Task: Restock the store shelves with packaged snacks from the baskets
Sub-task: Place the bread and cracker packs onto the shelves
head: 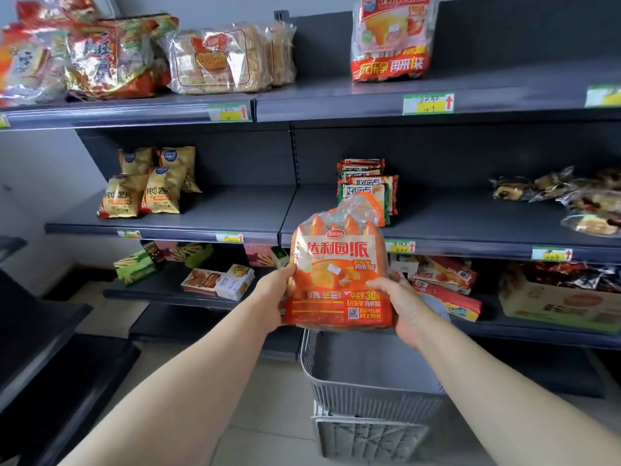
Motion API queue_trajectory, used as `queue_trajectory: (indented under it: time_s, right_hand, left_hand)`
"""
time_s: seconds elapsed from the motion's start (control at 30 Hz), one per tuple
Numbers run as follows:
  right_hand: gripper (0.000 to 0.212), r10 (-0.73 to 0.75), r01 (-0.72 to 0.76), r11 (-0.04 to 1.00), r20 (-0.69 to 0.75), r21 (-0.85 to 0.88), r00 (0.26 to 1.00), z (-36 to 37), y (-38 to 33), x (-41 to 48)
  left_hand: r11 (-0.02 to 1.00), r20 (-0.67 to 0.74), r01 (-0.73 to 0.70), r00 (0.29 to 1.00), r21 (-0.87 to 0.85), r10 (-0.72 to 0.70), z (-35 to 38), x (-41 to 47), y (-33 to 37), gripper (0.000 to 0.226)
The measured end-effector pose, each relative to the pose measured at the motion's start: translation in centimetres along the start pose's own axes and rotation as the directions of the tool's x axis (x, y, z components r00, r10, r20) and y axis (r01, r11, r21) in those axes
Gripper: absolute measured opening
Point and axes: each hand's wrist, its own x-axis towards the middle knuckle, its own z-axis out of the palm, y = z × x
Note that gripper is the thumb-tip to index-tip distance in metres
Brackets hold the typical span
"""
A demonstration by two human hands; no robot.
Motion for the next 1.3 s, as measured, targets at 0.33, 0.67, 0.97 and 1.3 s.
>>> queue_trajectory:
  time_s: [0.33, 0.67, 0.97, 1.3]
  right_hand:
    - [0.079, -0.678, 0.369, 0.455, -0.047, -0.811, 0.733, 5.2, -1.0, -1.6]
    - [0.045, -0.443, 0.4, 0.775, 0.031, -0.49, 0.896, 3.6, -0.6, -0.7]
    - [0.04, -0.226, 0.224, 0.973, -0.03, -0.058, 0.974, 1.4, -2.1, -1.0]
    - [0.042, -0.566, 0.55, 0.824, -0.156, -0.139, 0.809, 0.3, -12.0, -3.4]
  left_hand:
    - [0.985, 0.26, -0.172, 0.952, 0.025, 0.159, 2.9, -1.8, 2.1, 0.059]
    - [0.964, 0.074, -0.249, 0.964, -0.091, 0.256, -0.6, 0.4, 2.7, 0.024]
    - [0.961, 0.3, -0.275, 0.914, -0.036, 0.273, -1.7, -0.1, 6.1, 0.041]
    - [0.805, 0.279, -0.587, 0.79, 0.087, 0.546, 2.9, -2.6, 12.8, 0.071]
